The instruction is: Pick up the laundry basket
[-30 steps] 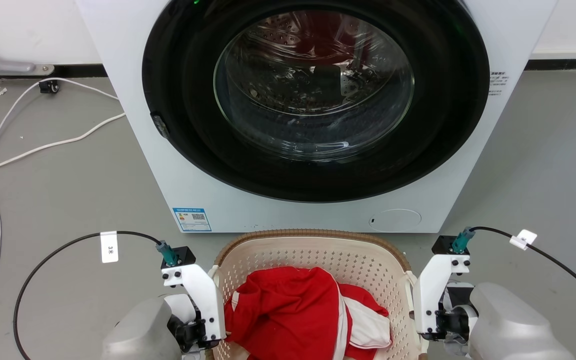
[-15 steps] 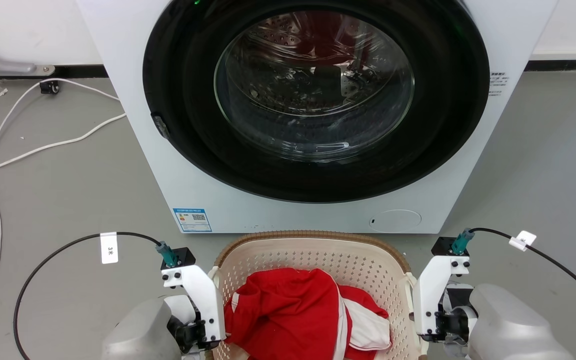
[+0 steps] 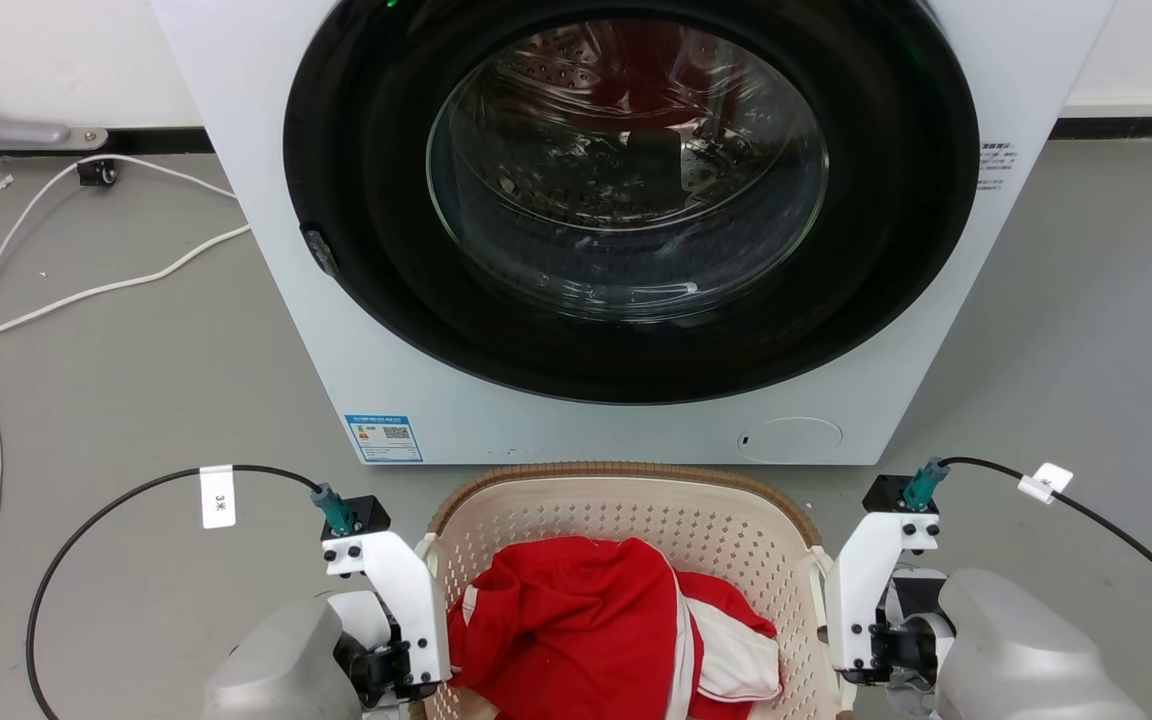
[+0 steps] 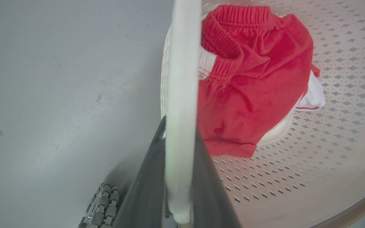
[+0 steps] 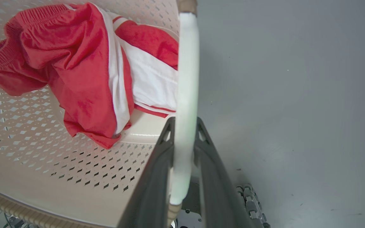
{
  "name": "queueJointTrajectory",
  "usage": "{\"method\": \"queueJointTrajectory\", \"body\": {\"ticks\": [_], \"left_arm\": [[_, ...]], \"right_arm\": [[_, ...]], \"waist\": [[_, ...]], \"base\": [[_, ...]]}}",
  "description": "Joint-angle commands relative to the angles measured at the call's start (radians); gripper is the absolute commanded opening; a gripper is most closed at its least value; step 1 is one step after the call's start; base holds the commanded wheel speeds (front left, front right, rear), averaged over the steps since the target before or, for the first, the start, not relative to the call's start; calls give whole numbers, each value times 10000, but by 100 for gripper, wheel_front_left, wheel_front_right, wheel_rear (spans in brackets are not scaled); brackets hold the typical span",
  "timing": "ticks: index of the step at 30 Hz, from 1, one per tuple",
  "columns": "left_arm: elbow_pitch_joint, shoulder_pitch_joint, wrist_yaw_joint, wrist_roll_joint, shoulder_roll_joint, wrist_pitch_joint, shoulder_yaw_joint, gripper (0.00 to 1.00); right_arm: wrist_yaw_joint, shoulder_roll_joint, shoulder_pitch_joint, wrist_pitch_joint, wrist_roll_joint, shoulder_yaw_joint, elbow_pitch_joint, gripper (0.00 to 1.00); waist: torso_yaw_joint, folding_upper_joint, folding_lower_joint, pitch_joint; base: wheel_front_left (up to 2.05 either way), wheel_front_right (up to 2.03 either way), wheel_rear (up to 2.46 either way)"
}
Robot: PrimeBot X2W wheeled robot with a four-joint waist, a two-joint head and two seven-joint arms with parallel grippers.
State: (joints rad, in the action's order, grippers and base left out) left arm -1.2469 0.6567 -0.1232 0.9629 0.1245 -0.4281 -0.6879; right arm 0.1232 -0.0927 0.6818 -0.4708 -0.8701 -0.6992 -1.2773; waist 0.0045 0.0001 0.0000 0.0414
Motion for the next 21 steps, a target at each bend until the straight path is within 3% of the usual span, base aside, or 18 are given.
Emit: {"method": "queueJointTrajectory", "body": {"ticks": [1,21], "left_arm": [[166,245,-134,114,-294,73,-11,0],[167,237,-134,380,-254,192,-246,0]], "right_arm": [[138,389,88,28,-70,-43,100,0],[138,391,133,157,-192,-176,62,0]], "waist": [[2,-1,0,7],[-11,-1,0,23]], "base": [[0,0,0],[0,0,0]]}}
